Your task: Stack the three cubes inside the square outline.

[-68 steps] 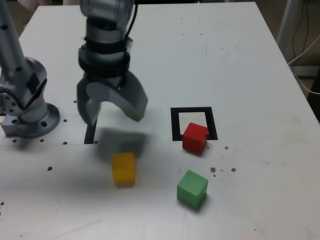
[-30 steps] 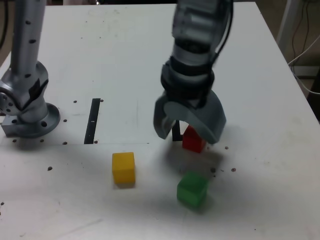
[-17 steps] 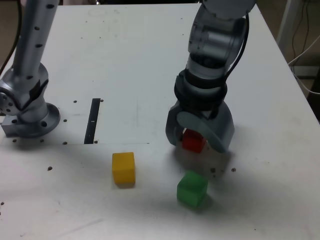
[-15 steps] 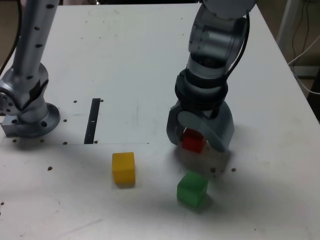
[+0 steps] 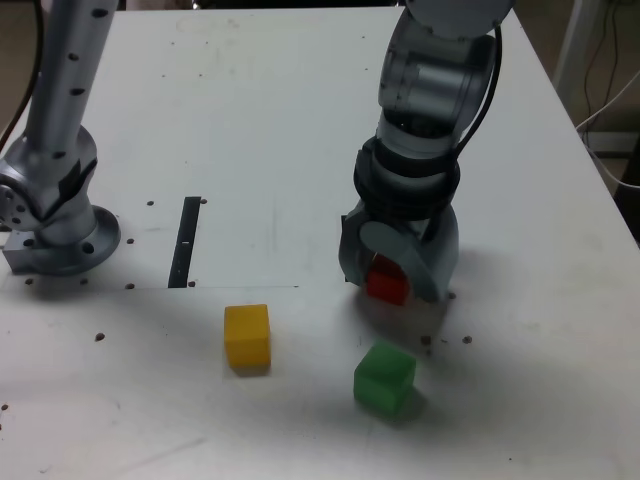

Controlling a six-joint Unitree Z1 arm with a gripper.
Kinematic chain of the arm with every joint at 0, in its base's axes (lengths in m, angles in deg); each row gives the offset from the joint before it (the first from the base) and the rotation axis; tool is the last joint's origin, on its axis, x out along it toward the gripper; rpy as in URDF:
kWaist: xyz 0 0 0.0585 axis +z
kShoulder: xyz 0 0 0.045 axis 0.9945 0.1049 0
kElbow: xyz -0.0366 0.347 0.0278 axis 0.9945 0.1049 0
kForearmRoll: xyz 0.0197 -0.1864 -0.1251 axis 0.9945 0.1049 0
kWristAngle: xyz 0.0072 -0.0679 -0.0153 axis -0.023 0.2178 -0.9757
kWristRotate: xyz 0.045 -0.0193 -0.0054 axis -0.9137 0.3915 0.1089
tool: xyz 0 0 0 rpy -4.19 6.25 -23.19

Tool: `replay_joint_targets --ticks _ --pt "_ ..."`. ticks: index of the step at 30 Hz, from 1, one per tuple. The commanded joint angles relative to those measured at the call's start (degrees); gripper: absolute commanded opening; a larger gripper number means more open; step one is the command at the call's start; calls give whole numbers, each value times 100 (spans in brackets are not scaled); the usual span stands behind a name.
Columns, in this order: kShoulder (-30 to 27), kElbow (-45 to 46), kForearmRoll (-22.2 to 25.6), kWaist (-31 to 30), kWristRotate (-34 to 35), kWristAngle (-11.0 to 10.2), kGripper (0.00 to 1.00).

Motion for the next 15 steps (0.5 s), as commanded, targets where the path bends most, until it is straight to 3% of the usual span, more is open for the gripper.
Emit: replay_joint_targets --ticks 1,15 --pt "-32 7 3 -11 8 -1 29" --pt "-73 26 7 -11 8 26 29"
